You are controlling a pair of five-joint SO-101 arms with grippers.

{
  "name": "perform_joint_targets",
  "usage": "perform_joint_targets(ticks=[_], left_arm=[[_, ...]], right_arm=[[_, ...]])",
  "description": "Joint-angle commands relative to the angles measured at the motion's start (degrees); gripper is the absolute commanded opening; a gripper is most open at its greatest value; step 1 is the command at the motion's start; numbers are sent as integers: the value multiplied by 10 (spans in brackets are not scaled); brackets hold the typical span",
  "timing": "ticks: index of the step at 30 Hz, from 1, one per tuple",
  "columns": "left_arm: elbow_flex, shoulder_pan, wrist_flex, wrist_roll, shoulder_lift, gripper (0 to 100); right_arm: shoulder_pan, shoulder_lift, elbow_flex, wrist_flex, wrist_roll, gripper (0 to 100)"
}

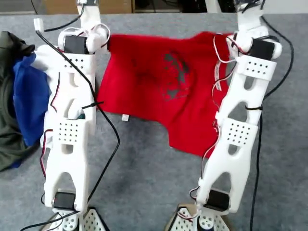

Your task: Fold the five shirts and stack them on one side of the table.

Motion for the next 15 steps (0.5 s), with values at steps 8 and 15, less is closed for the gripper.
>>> perform_joint_targets(ticks=[8,15], left_arm=[[-28,-20,112,4,32,19],[-30,-17,112,4,86,19]], right_arm=[[35,-58,4,128,42,2],[39,-186,179,129,80,2]])
